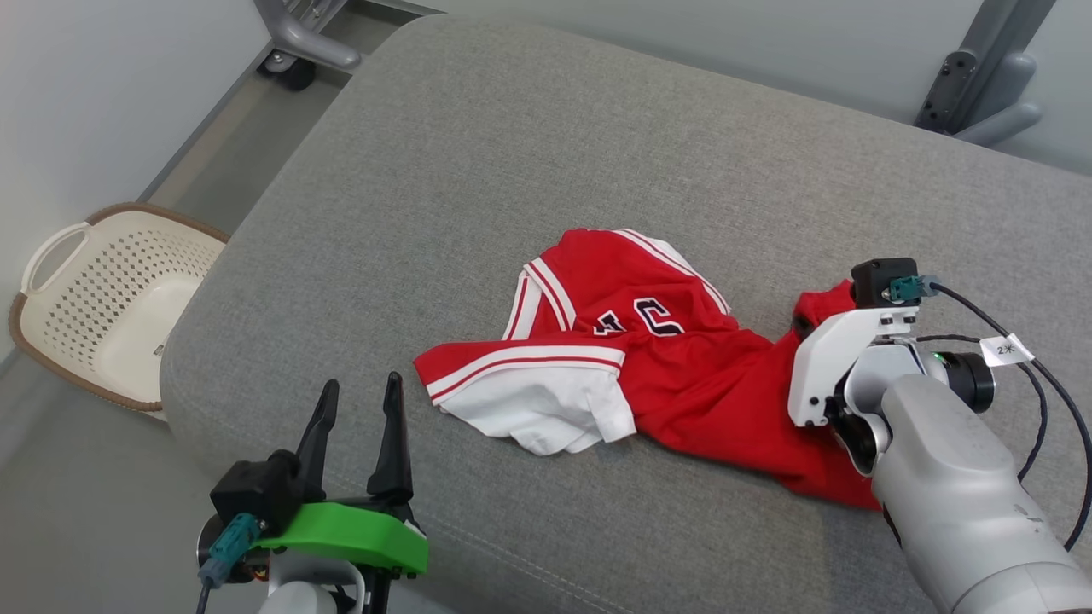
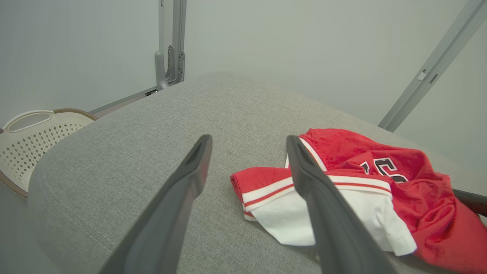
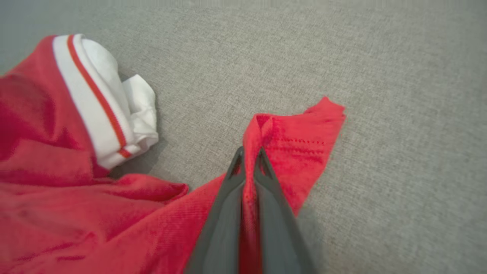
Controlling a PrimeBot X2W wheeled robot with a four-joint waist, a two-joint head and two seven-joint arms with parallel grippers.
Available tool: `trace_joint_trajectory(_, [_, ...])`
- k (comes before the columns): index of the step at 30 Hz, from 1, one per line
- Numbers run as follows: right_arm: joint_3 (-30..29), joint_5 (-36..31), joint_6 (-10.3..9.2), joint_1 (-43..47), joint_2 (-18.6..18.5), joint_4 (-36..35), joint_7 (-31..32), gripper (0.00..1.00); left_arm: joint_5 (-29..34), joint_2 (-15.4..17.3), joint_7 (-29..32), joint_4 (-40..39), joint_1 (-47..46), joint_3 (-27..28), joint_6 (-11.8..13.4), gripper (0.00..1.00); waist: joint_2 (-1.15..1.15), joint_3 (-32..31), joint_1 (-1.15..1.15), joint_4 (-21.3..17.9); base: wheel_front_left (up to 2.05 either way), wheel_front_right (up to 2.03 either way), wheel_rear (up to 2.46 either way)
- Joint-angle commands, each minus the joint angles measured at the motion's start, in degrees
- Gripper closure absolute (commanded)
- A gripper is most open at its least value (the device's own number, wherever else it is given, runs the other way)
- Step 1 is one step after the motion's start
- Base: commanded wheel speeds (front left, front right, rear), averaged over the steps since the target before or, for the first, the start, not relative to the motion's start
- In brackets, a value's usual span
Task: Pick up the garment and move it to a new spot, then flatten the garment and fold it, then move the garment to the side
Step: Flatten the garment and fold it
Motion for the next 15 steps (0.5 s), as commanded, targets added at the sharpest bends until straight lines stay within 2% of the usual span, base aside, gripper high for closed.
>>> trace_joint_trajectory(1, [0.5,0.4,-0.09,-1.2,-0.9,-0.4,-1.9,1.00,-0.3,-0.1,0.0,-0.4,-0.5,0.0,0.3,0.00,0.00,0.3,0.00,-0.5,0.00,0.00,0.00])
trace_joint_trajectory(10, [1.7,-1.9,-0.09,-8.7,-3.5,-3.3,-16.3,1.00,-0.6,-0.1,0.0,-0.8,-1.6,-0.5,0.6,0.00,0.00,0.9,0.00,-2.3,0.00,0.00,0.00])
trace_joint_trajectory(15, [3.3,-1.9,-0.09,-11.7,-4.1,-7.6,-19.7,1.00,-0.4,-0.1,0.0,-0.9,-1.9,-0.5,0.8,0.00,0.00,0.9,0.00,-3.8,0.00,0.00,0.00])
